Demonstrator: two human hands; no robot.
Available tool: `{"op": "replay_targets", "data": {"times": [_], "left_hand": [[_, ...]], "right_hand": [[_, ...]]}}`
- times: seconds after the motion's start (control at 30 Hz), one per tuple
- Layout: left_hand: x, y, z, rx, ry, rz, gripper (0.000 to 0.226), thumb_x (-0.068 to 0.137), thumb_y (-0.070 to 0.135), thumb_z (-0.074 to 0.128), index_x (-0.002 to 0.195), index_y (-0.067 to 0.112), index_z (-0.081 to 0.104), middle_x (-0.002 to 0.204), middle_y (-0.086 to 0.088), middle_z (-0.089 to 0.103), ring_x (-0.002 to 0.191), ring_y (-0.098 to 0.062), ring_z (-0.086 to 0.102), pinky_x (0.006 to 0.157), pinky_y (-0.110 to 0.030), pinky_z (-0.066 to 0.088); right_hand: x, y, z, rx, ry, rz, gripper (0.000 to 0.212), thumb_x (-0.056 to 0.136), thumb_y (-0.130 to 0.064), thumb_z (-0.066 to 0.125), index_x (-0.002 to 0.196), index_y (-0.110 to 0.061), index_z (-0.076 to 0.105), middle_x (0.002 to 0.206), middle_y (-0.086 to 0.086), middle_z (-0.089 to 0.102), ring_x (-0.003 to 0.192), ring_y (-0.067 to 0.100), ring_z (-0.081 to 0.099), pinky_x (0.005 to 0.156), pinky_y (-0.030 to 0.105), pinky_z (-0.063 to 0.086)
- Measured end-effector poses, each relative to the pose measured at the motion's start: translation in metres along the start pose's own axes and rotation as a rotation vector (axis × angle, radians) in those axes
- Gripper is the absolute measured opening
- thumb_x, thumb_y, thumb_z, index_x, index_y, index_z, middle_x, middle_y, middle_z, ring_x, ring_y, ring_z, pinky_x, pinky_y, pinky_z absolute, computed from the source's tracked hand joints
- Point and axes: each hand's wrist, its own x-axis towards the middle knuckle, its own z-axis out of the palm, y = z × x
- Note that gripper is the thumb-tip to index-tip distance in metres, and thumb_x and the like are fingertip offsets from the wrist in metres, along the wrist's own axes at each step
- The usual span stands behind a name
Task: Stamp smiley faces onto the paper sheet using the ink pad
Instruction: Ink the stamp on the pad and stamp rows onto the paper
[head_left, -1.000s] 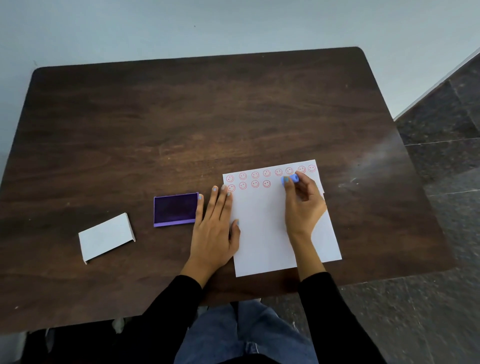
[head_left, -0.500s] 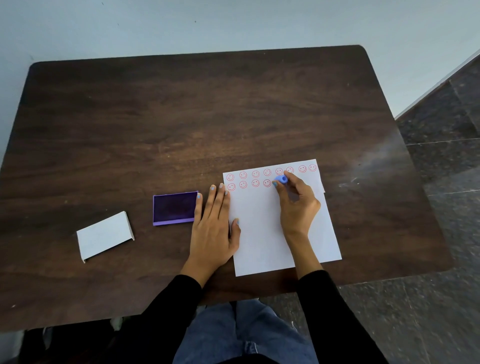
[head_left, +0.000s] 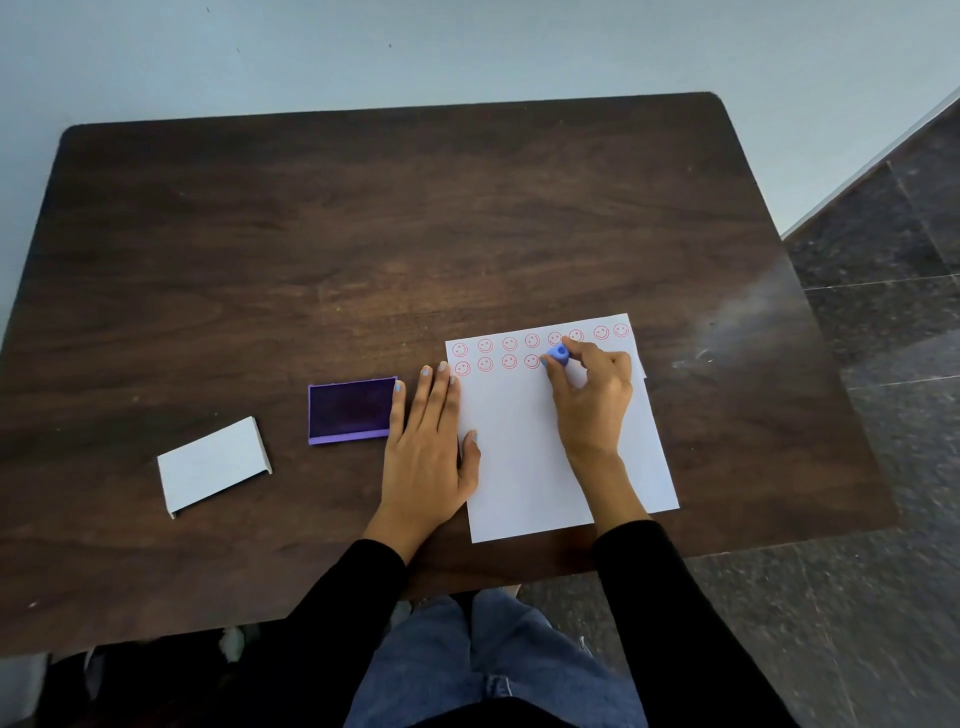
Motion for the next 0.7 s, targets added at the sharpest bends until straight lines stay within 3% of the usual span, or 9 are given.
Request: {"op": "replay_targets", "data": {"times": [0.13,0.27,0.37,0.5,0.6,0.7], "left_hand": [[0.0,0.0006,-0.0011,0.007,0.0,-0.001,0.063,0.091,0.039,0.036,0.145,0.007,0.03,0.154,-0.01,0.027,0.145,-0.025,0.019,0.117,-0.043,-0.004],[0.0001,0.0008,-0.0022,0.013,-0.005,0.004,0.064,0.091,0.039,0.033,0.145,0.006,0.028,0.155,-0.01,0.026,0.145,-0.025,0.018,0.118,-0.043,-0.005],[-0.0008,0.0002,-0.0013,0.016,-0.002,0.006,0.064,0.092,0.04,0.032,0.146,0.007,0.026,0.156,-0.01,0.024,0.146,-0.025,0.016,0.118,-0.042,-0.007],[-0.0009,-0.0007,-0.0006,0.016,0.003,0.01,0.063,0.092,0.039,0.032,0.146,0.006,0.027,0.155,-0.01,0.025,0.145,-0.025,0.017,0.118,-0.042,-0.005],[-0.0016,-0.0004,-0.0003,0.011,0.008,0.015,0.063,0.092,0.039,0.034,0.145,0.006,0.028,0.155,-0.011,0.026,0.145,-0.025,0.019,0.118,-0.043,-0.004],[-0.0016,0.0001,-0.0005,0.01,0.02,0.013,0.063,0.092,0.038,0.036,0.144,0.005,0.03,0.154,-0.013,0.027,0.144,-0.027,0.02,0.118,-0.043,-0.002]], "right_hand": [[0.0061,-0.002,0.0005,0.073,-0.011,0.204,0.031,0.075,-0.026,0.077,0.104,-0.016,0.069,0.106,0.007,0.068,0.086,0.015,0.056,0.067,0.012,0.039],[0.0047,-0.0045,0.0006,-0.082,0.04,0.099,0.03,0.075,-0.031,0.077,0.1,-0.016,0.07,0.1,0.008,0.067,0.086,0.013,0.046,0.069,0.022,0.037],[0.0056,-0.0059,0.0008,-0.108,0.076,0.132,0.031,0.074,-0.033,0.077,0.1,-0.017,0.07,0.099,0.008,0.069,0.083,0.009,0.041,0.075,0.027,0.038],[0.0021,-0.0088,0.0007,-0.223,0.099,0.024,0.031,0.076,-0.034,0.075,0.099,-0.014,0.07,0.097,0.008,0.072,0.083,0.019,0.052,0.078,0.026,0.029],[0.0025,-0.0068,0.0002,-0.216,0.089,0.059,0.031,0.076,-0.037,0.074,0.1,-0.018,0.07,0.099,0.005,0.072,0.084,0.019,0.054,0.078,0.026,0.025],[0.0028,-0.0053,-0.0006,-0.241,0.099,-0.005,0.029,0.074,-0.035,0.076,0.095,-0.015,0.071,0.093,0.007,0.074,0.079,0.022,0.056,0.076,0.031,0.03]]}}
